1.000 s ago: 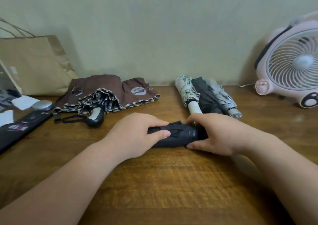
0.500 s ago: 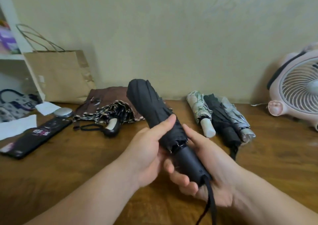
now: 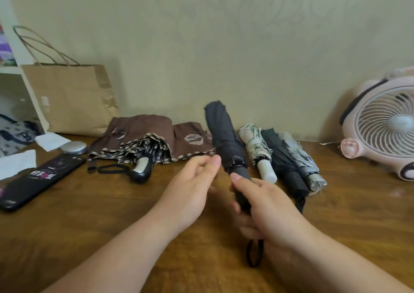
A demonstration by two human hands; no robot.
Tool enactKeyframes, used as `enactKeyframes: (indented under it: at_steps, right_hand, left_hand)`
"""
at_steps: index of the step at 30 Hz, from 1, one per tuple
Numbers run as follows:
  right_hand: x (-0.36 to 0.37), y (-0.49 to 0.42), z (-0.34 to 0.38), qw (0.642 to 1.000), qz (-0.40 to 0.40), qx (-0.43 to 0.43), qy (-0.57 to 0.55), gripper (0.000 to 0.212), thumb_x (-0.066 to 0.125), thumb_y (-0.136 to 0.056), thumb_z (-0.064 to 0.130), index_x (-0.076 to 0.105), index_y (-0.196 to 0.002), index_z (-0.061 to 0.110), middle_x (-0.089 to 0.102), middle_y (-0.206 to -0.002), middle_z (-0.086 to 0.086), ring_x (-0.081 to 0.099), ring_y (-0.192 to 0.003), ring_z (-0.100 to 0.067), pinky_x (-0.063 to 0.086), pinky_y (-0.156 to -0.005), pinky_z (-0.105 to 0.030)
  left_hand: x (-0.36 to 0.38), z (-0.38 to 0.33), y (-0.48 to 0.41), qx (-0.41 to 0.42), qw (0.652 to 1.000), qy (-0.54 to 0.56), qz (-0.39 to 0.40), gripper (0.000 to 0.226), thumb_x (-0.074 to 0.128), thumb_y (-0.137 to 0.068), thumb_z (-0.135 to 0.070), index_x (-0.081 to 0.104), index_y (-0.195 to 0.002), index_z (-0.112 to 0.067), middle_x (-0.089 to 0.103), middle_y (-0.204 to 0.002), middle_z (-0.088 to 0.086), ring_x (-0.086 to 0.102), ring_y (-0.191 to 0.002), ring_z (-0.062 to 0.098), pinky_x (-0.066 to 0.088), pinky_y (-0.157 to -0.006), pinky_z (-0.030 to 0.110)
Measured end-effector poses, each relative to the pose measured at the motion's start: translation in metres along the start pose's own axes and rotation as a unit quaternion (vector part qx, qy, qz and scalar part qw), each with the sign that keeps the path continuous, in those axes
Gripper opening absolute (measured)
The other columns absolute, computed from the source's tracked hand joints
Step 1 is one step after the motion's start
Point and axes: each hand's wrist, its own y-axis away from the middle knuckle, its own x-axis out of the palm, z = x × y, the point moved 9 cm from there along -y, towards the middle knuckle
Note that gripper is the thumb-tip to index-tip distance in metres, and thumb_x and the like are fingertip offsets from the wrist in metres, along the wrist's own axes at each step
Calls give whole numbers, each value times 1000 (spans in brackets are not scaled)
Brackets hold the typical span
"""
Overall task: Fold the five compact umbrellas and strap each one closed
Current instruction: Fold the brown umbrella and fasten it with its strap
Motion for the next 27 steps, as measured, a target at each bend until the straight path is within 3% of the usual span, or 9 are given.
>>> enactKeyframes:
  at_steps: [6,7,9,10,12,17,23,25,27]
  right_hand:
    - [-37,-26,14,983,-111,48,139,40,63,-96,48,52,-106,11,52,-69,-6,38,-49,-15,30,-44,-25]
    - [-43,-26,23,956,-133,29,259,50,63,-95,53,51,-119,11,60,-80,-8,51,-58,-19,39,-53,-29]
    - [-51,-22,42,831,-176,-22,527,71,60,-95,56,33,-145,15,67,-108,-9,66,-90,-25,51,-75,-33]
    - [-51,-19,48,771,-185,-35,609,71,59,-96,55,26,-148,19,65,-106,-7,67,-94,-26,54,-80,-35]
    - [-48,-19,52,720,-181,-45,668,63,57,-97,52,28,-147,26,64,-100,-1,66,-91,-24,56,-77,-35]
    - [-34,-21,41,700,-158,-121,686,38,56,-97,46,48,-134,42,68,-102,0,67,-88,-21,53,-72,-34]
    - [-56,-21,35,673,-96,-81,729,24,67,-89,49,64,-113,48,67,-93,15,64,-81,-6,56,-76,-27]
    - [-52,-23,33,697,-64,-103,707,23,69,-91,42,65,-112,50,69,-97,17,64,-81,-3,52,-76,-19]
    - [-45,-28,35,760,-66,-140,631,36,70,-92,36,62,-126,47,68,-103,16,62,-79,2,46,-74,-14]
  left_hand:
    - [-12,-7,3,17,974,-224,-10,15,62,-95,-52,62,-98,-38,69,-86,-14,67,-79,3,54,-71,28]
    - [-11,-7,4,20,966,-259,0,18,62,-94,-53,65,-93,-36,68,-84,-14,65,-79,3,52,-68,26]
    - [-16,-9,2,19,950,-312,13,23,63,-93,-55,67,-87,-34,68,-82,-13,63,-79,4,55,-68,29]
    - [-24,-12,0,19,942,-335,7,26,62,-93,-56,67,-85,-32,68,-81,-12,63,-78,6,56,-70,32]
    - [-52,-17,-6,18,923,-383,-43,35,61,-94,-54,69,-79,-23,69,-74,-4,64,-74,13,56,-71,34]
    - [-144,-10,-18,-42,884,-420,-201,37,59,-94,-51,65,-78,-17,66,-77,2,62,-77,23,52,-67,35]
    - [-165,33,-31,-133,875,-428,-180,44,56,-92,-60,63,-104,-18,61,-86,-2,60,-80,21,44,-62,32]
    - [-157,36,-33,-134,882,-422,-163,43,63,-89,-61,58,-105,-21,60,-90,-4,60,-85,20,49,-69,33]
    - [-149,32,-33,-125,879,-432,-159,45,67,-87,-62,53,-105,-23,56,-92,-7,59,-89,19,49,-72,34]
